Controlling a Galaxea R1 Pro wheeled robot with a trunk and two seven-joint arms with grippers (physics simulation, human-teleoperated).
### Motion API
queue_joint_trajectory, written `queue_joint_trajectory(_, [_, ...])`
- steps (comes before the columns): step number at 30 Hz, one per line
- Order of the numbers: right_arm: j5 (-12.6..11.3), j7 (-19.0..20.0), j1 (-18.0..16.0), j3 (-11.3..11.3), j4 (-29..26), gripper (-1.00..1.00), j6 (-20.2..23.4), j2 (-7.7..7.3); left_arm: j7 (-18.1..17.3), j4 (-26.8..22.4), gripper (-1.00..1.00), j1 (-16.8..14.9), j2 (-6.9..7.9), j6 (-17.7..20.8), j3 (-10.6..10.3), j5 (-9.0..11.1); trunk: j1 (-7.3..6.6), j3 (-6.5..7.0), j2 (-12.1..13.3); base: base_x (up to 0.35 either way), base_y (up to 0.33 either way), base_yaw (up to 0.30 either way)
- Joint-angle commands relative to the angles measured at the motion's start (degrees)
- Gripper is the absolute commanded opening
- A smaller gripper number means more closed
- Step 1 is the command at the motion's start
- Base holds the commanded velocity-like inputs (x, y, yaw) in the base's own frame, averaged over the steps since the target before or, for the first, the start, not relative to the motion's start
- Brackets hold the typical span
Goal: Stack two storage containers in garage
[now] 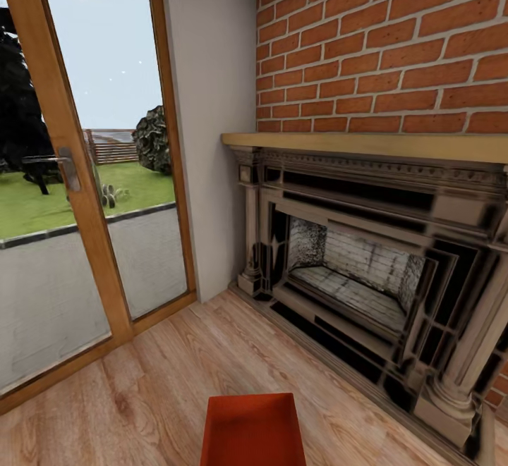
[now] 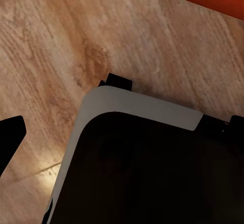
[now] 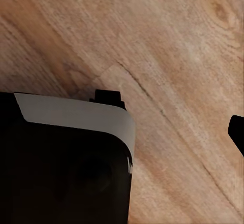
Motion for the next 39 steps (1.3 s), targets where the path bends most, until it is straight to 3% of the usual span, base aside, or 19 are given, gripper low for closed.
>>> queue_joint_trajectory(1, [-0.62,0.0,-0.07,0.48,0.17,1.0,-0.34,0.04,0.05,-0.06,1.0,0.01,0.01,-0.07,0.02,0.16,0.0,-0.05,-0.03,0.0,0.0,0.0])
queue_joint_trajectory(18, [-0.51,0.09,-0.07,0.44,0.17,1.0,-0.58,-0.07,0.05,-0.06,1.0,0.01,-0.15,-0.07,-0.67,-0.13,0.0,-1.28,-0.03,0.0,0.0,0.0])
queue_joint_trajectory(39, [-0.92,0.07,-0.07,0.28,0.17,1.0,-0.42,-0.18,0.05,2.14,1.0,0.01,-0.68,-0.08,-0.09,0.16,0.0,-3.18,-0.03,0.0,-0.031,0.0])
